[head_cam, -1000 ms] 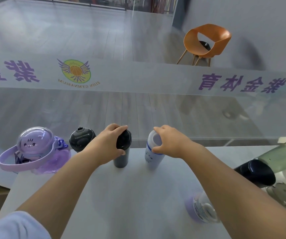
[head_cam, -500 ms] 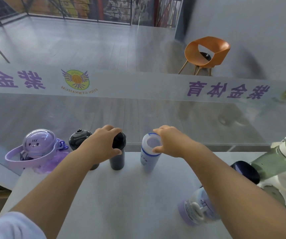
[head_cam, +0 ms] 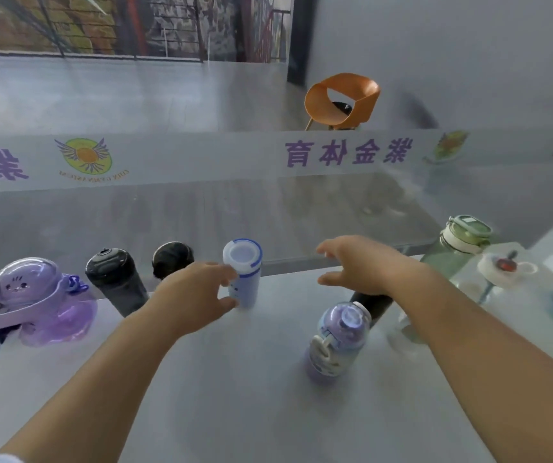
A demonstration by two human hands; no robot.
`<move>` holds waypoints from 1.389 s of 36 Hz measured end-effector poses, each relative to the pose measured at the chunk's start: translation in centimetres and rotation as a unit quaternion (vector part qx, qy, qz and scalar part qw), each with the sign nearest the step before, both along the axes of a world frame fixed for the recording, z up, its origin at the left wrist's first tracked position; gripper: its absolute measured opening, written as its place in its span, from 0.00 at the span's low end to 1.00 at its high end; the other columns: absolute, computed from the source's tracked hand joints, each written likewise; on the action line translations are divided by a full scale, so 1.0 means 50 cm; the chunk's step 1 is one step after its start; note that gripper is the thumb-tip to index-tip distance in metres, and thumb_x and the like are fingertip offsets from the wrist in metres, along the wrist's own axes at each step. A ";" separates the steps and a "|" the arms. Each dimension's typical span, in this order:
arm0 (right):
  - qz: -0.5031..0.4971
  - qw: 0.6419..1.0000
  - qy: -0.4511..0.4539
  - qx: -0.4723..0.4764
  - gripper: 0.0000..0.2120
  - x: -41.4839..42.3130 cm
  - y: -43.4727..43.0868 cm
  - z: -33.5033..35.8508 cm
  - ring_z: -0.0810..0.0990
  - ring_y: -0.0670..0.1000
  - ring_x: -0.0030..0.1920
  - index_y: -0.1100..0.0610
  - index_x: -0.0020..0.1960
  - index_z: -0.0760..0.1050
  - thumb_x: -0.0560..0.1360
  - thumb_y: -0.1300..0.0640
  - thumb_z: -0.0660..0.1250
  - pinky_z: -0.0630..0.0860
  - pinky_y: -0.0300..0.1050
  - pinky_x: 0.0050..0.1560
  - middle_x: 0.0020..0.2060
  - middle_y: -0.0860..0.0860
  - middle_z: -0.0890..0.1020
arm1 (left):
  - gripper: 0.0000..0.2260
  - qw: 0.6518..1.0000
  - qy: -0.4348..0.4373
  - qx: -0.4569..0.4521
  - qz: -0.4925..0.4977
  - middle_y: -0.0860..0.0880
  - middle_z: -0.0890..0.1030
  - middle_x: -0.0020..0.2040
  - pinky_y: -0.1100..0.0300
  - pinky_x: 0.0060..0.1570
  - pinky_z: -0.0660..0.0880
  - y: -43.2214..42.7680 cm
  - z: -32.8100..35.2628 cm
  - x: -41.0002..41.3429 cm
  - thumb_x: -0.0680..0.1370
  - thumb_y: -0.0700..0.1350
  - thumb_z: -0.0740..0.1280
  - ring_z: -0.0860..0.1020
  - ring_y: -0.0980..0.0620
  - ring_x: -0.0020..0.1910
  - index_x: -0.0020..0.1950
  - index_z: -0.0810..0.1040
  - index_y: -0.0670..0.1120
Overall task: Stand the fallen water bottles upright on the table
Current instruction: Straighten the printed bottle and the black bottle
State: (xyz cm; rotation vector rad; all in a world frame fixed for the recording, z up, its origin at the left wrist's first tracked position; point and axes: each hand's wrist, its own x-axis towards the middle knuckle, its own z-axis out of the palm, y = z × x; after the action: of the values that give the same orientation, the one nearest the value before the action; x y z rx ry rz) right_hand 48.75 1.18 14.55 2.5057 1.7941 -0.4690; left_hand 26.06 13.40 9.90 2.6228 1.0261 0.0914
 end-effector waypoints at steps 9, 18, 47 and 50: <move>-0.092 0.995 -0.026 0.019 0.09 0.029 -0.136 0.008 0.76 0.55 0.53 0.45 0.52 0.73 0.73 0.47 0.68 0.75 0.52 0.53 0.51 0.49 0.77 | 0.19 0.994 -0.017 -0.038 -0.105 0.57 0.77 0.58 0.57 0.56 0.75 -0.094 0.000 0.083 0.73 0.57 0.67 0.77 0.55 0.54 0.63 0.72 0.56; -0.129 0.990 -0.045 0.027 0.23 0.099 -0.207 -0.023 0.71 0.53 0.65 0.50 0.67 0.68 0.74 0.47 0.66 0.72 0.50 0.61 0.66 0.49 0.72 | 0.26 0.984 -0.039 -0.100 -0.142 0.56 0.71 0.67 0.57 0.58 0.74 -0.165 -0.007 0.176 0.71 0.60 0.68 0.75 0.53 0.59 0.67 0.67 0.57; 0.064 0.991 0.107 0.056 0.33 0.243 -0.094 -0.117 0.73 0.54 0.56 0.49 0.67 0.65 0.65 0.54 0.73 0.74 0.50 0.55 0.57 0.48 0.72 | 0.27 0.987 0.001 -0.153 0.049 0.50 0.74 0.58 0.57 0.51 0.76 -0.216 -0.064 0.295 0.69 0.53 0.71 0.74 0.49 0.53 0.65 0.67 0.51; 0.064 0.990 0.109 0.068 0.32 0.249 -0.079 -0.123 0.73 0.54 0.54 0.50 0.66 0.65 0.65 0.55 0.73 0.74 0.48 0.52 0.56 0.49 0.72 | 0.26 0.987 -0.009 -0.143 0.068 0.48 0.74 0.58 0.59 0.48 0.74 -0.204 -0.059 0.301 0.70 0.51 0.71 0.74 0.48 0.53 0.65 0.68 0.49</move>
State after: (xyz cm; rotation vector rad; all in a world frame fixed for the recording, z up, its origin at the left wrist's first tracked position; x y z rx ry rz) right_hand 61.20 -2.77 8.38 2.4876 2.1173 -0.6578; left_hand 41.10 3.22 6.96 2.2896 1.1209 -0.0021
